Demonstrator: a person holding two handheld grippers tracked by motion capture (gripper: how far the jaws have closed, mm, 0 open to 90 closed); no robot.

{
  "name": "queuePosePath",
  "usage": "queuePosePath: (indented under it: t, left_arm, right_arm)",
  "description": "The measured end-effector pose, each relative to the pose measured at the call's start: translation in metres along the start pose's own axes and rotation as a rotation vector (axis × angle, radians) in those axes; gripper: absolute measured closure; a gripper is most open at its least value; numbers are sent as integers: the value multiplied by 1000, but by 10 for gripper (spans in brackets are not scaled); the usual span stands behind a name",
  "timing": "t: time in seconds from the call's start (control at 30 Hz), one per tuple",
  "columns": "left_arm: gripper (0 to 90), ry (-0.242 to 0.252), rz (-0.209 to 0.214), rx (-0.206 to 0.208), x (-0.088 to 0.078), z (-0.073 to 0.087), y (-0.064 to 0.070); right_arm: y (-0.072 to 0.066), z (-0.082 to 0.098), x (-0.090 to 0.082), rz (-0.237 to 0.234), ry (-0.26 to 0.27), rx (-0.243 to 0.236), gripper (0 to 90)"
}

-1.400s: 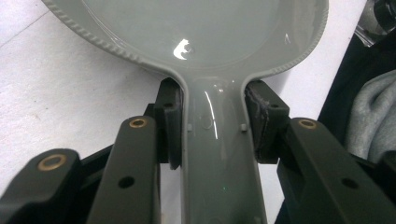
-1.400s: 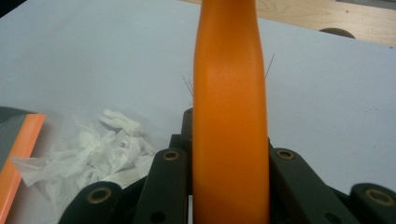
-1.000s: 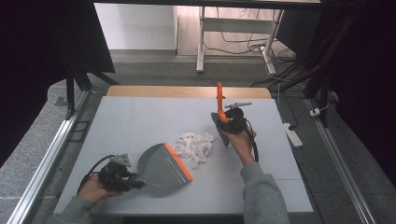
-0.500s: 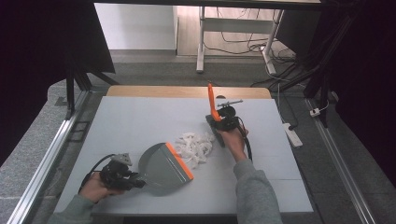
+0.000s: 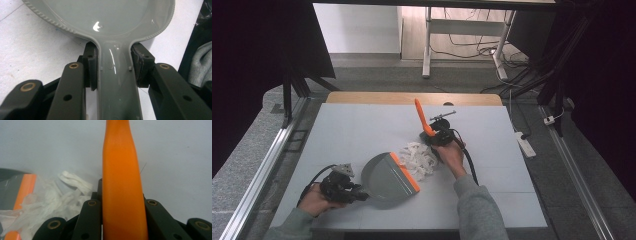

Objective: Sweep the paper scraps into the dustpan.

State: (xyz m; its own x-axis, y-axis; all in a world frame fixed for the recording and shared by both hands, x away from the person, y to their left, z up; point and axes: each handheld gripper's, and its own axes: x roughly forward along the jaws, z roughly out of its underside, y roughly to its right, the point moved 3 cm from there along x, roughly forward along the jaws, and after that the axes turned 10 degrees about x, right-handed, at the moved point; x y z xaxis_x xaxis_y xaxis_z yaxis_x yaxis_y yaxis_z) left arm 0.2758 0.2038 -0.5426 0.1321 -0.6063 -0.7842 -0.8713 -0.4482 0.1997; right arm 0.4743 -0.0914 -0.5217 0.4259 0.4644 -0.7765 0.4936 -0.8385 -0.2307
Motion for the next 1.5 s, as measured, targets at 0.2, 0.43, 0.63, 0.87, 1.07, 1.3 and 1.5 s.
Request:
queuePosePath:
  t: [0.2,0.43,0.63,0.87,1.07,1.3,1.5]
  left_arm:
    - [611,0,-2,-3,0,-1,1]
    - [611,1,-6,-4,1,-2,2]
    - [611,0,-7,-5,1,-2,2]
    - [611,1,-6,-7,1,-3,2]
    - [611,1,-5,-8,1,-3,1]
    - [611,0,-6,-9,1,-3,2]
    - [611,-1,-6,-8,1,-3,2]
  right_arm:
    - [-8,4,1,-26,2,-11,771]
    - [-20,8,1,-57,1,5,771]
    - [-37,12,6,-84,-1,-24,770]
    - [-54,14,11,-103,-6,-53,770]
    - [-66,16,14,-115,-8,-80,770]
    - [-77,18,15,-138,-12,-97,770]
    - [-90,22,13,-167,-21,-125,770]
